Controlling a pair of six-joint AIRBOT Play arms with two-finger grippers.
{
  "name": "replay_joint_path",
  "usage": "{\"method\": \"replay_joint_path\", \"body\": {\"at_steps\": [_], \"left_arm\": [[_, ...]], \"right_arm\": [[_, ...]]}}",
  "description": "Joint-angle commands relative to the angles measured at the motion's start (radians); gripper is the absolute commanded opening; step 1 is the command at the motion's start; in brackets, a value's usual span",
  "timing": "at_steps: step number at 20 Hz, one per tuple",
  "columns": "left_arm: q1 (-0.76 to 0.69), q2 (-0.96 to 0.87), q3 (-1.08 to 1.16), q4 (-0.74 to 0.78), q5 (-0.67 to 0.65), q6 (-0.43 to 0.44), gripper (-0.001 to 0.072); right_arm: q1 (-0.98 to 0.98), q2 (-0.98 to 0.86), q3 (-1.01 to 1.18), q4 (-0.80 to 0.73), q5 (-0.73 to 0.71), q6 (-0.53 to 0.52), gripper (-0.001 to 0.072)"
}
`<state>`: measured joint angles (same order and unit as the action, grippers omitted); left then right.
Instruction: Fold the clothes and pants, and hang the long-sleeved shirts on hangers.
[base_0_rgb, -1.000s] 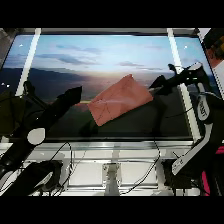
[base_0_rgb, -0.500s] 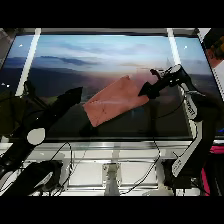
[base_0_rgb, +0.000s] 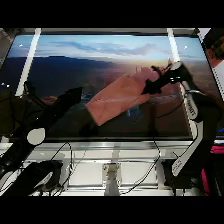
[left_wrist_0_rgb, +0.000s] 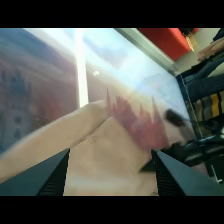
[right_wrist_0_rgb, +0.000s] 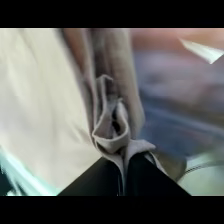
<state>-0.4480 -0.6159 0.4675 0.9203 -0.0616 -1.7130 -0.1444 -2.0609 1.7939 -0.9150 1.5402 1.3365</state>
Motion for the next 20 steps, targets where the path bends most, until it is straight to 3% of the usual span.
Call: {"method": "replay_joint_path", "body": {"at_steps": [1,6,10,13,17,20], "left_arm": [[0.001,0.000,0.000,0.000,0.000,0.000,0.0589],[0.001,0.000,0.000,0.000,0.001,0.000,0.0589],[0.001,-0.006,0.000,0.000,0.003,0.000,0.0589],[0.001,-0.023,0.000,0.000,0.005,0.000,0.0589],[0.001,-0.034,0.000,0.000,0.020,0.000,0.0589],[0.001,-0.034,0.000,0.000,0.019,0.000,0.0589]], "right_arm": [[-0.201,0.029,0.096,-0.014,0.011,0.108,0.0004],[-0.631,0.133,0.106,-0.074,0.035,0.193,0.0004],[-0.872,0.225,0.104,-0.226,0.101,0.238,0.0003],[-0.969,0.279,0.104,-0.354,0.141,0.254,0.0005],[-0.999,0.301,0.102,-0.569,0.302,0.306,0.0005],[-0.979,0.309,0.099,-0.578,0.304,0.370,0.0008]]}}
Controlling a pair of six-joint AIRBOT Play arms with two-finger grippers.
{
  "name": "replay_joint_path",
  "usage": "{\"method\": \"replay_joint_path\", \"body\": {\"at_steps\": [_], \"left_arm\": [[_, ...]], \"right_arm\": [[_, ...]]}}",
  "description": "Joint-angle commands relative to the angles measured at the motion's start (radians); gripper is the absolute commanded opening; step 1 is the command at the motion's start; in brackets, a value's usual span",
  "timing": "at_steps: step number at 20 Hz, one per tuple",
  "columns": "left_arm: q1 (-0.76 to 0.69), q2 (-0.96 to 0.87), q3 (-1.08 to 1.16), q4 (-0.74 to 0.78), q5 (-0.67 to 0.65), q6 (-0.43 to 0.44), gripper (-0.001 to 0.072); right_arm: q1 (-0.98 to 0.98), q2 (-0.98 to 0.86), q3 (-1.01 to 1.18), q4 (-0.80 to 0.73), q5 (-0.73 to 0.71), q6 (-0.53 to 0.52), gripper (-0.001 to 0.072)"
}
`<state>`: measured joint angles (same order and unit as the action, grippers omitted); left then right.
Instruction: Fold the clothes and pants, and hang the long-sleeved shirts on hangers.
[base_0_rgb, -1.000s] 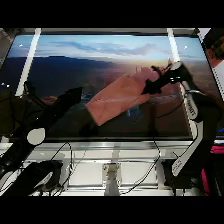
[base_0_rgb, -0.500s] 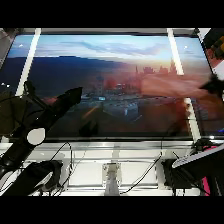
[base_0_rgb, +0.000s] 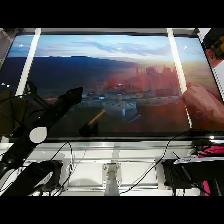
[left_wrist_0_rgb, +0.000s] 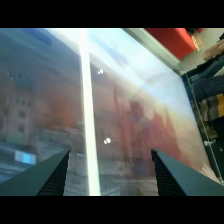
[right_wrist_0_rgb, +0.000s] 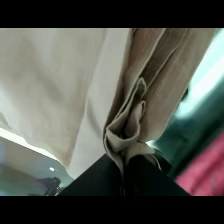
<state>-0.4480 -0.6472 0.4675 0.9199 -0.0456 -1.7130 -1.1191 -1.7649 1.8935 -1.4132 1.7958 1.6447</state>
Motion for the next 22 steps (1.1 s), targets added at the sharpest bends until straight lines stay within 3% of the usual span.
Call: {"method": "replay_joint_path", "body": {"at_steps": [1,2,3,4,9,12,14,17,19,22], "left_arm": [[0.001,-0.003,0.000,0.000,0.003,0.000,0.0589],[0.001,-0.003,0.000,0.000,0.003,0.000,0.0589],[0.001,-0.003,0.000,0.000,0.003,0.000,0.0589],[0.001,-0.003,0.000,0.000,0.003,0.000,0.0589],[0.001,-0.003,0.000,0.000,0.003,0.000,0.0589],[0.001,-0.003,0.000,0.000,0.003,0.000,0.0590],[0.001,-0.003,0.000,0.000,0.003,0.000,0.0590],[0.001,-0.003,0.000,0.000,0.003,0.000,0.0590],[0.001,-0.003,0.000,0.000,0.003,0.000,0.0590],[0.001,-0.003,0.000,0.000,0.003,0.000,0.0590]], "right_arm": [[0.006,0.013,-0.001,-0.082,0.048,0.065,0.0011],[0.013,0.013,0.000,-0.085,0.048,0.072,0.0088],[0.014,0.016,0.003,-0.090,0.048,0.097,0.0222],[0.014,0.025,0.003,-0.091,0.048,0.129,0.0272],[0.014,0.100,0.087,-0.084,0.048,0.153,0.0272],[0.014,0.143,0.197,0.035,0.044,0.154,0.0272],[0.015,0.193,0.196,0.230,0.005,0.154,0.0270],[0.043,0.246,0.195,0.680,-0.073,0.153,0.0257],[0.090,0.278,0.196,0.942,-0.148,0.142,0.0011],[0.188,0.333,0.196,1.226,-0.245,0.052,0.0011]]}}
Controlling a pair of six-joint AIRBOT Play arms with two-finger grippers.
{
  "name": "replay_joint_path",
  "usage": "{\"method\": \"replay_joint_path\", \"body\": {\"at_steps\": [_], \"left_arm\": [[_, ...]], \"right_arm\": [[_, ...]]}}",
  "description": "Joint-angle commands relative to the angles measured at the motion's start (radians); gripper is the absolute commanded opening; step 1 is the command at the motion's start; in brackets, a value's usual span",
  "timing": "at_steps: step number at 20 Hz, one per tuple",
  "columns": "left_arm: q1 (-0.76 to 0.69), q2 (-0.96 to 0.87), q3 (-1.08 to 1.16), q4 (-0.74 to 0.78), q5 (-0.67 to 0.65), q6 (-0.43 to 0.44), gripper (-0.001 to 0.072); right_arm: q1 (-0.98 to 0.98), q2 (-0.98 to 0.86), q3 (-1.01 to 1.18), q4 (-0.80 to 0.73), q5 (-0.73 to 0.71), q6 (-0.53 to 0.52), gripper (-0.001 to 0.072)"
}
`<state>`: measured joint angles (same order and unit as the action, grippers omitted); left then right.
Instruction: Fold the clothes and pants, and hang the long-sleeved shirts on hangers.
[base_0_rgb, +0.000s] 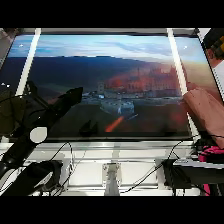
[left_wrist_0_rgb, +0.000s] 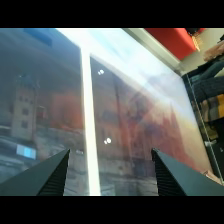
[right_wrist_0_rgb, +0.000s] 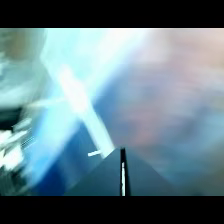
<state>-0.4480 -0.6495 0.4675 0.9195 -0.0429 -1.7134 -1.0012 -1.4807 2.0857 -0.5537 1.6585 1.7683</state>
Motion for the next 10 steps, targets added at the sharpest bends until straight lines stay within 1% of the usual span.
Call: {"method": "replay_joint_path", "body": {"at_steps": [1,3,5,10], "left_arm": [[0.001,0.000,0.000,0.000,0.000,0.000,0.0590],[0.001,0.000,0.000,0.000,0.000,0.000,0.0590],[0.001,0.000,0.000,0.000,0.000,0.000,0.0590],[0.001,0.000,0.000,0.000,0.000,0.000,0.0590]], "right_arm": [[0.105,0.070,0.003,0.434,-0.138,-0.121,0.0011],[0.165,0.111,0.003,0.515,-0.187,-0.186,0.0011],[0.214,0.152,0.003,0.556,-0.211,-0.225,0.0011],[0.266,0.237,0.003,0.569,-0.212,-0.283,0.0011]]}}
